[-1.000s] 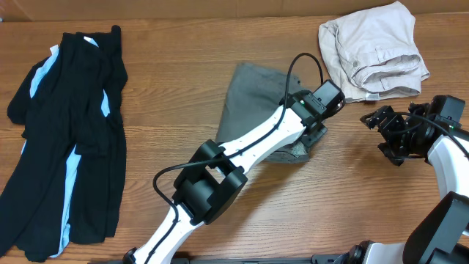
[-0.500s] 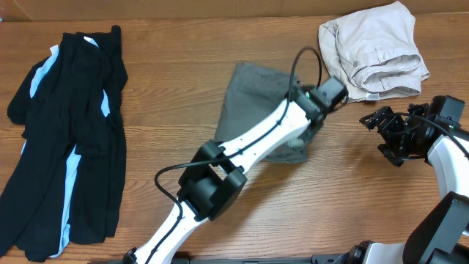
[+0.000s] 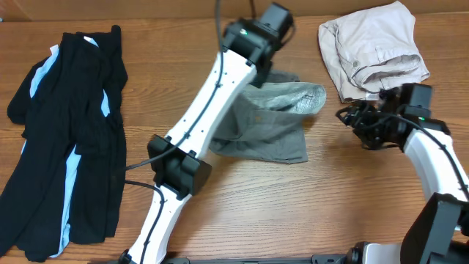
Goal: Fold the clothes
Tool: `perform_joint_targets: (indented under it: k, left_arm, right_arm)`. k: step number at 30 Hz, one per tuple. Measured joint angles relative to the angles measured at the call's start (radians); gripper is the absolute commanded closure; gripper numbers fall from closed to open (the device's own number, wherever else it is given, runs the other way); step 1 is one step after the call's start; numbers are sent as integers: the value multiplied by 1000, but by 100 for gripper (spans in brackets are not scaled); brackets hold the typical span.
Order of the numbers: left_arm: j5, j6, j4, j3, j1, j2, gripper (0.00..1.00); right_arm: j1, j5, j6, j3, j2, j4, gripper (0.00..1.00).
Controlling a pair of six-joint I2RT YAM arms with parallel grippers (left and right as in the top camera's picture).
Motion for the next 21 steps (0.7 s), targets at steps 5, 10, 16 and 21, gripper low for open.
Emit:
perform_joint_targets:
  k: [5,10,16,21]
  left_arm:
    - [-14,-4,-25,0,53,0,96]
    - [45,26,-7,0,66,0,96]
    - [154,78,32,0,25,0,96]
    - [200,103,68,-26,-51,0,96]
  right_arm:
    - [89,12,28,2,10,69,36]
    - [150,26,86,2,66,127,36]
    - [146,19,135,2,103,159,24]
    - [89,-29,156,3,103,158,14]
